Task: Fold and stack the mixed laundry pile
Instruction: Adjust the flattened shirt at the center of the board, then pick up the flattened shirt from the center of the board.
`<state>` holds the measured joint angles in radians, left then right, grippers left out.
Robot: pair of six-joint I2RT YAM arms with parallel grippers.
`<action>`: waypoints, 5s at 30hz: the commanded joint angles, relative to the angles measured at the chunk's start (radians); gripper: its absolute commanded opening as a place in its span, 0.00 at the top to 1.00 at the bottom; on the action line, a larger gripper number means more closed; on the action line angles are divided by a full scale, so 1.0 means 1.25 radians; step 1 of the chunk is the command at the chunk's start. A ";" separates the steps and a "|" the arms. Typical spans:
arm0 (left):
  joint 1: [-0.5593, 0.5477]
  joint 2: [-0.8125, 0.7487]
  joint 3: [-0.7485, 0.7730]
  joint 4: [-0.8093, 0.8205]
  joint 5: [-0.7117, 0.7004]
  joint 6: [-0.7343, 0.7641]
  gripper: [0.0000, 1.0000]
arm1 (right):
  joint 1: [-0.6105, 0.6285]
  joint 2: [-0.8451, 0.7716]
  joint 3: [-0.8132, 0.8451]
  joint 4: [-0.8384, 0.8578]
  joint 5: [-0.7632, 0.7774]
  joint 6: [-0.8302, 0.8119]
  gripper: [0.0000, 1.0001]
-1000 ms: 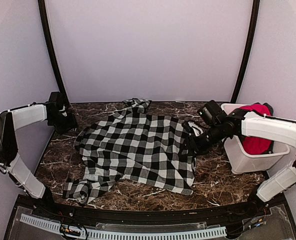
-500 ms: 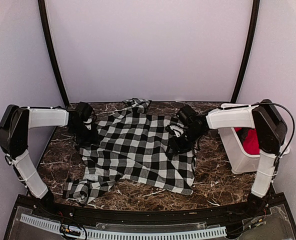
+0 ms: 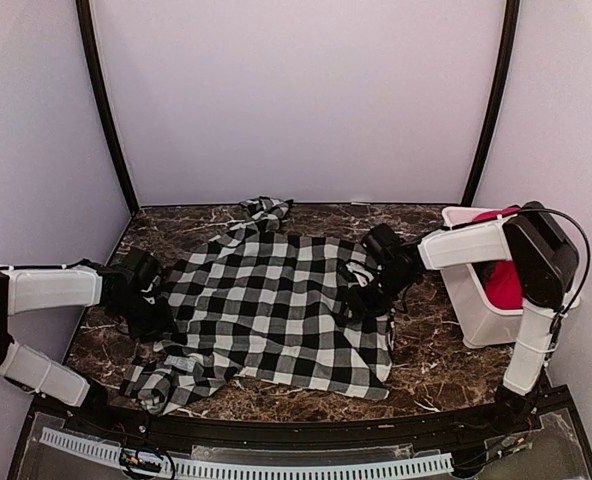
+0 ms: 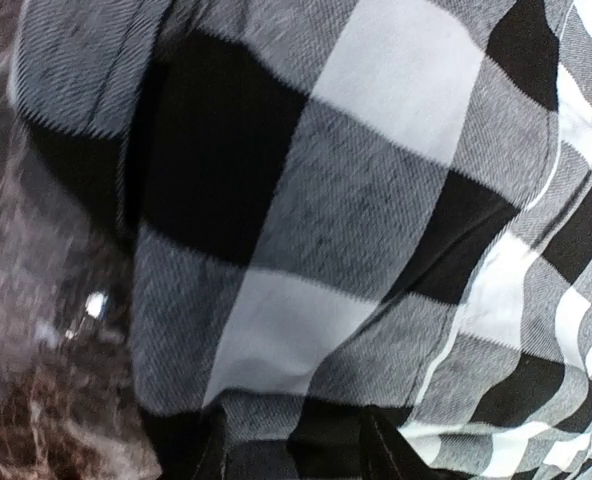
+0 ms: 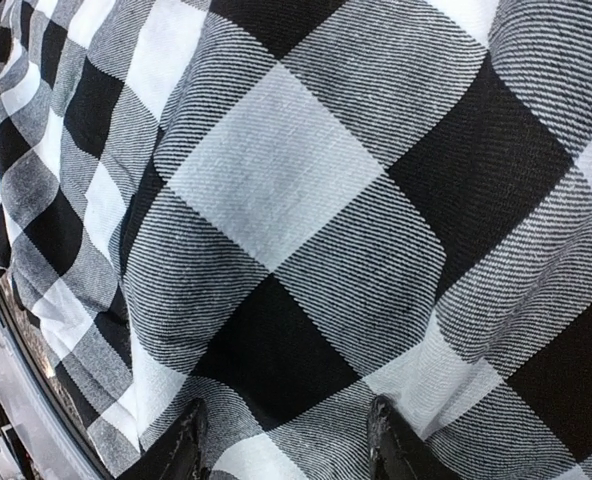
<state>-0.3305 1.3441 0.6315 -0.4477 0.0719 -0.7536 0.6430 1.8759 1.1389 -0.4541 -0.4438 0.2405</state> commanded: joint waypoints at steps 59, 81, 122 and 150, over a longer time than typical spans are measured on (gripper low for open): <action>0.100 0.692 0.869 -0.223 -0.131 0.371 0.45 | -0.176 0.283 0.504 -0.234 0.374 -0.258 0.96; 0.173 0.434 0.579 -0.161 -0.179 0.315 0.49 | -0.152 0.145 0.472 -0.192 0.309 -0.263 0.58; 0.109 1.037 1.488 -0.143 0.030 0.430 0.03 | -0.093 0.443 0.789 -0.148 0.330 -0.556 1.00; 0.069 0.864 1.439 -0.122 -0.048 0.477 1.00 | -0.062 0.109 0.543 -0.209 0.453 -0.461 1.00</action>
<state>-0.2840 2.6801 2.4874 -0.6529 -0.0090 -0.1158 0.5568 2.0865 1.8442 -0.6937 0.0940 -0.3653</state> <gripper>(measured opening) 0.017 0.003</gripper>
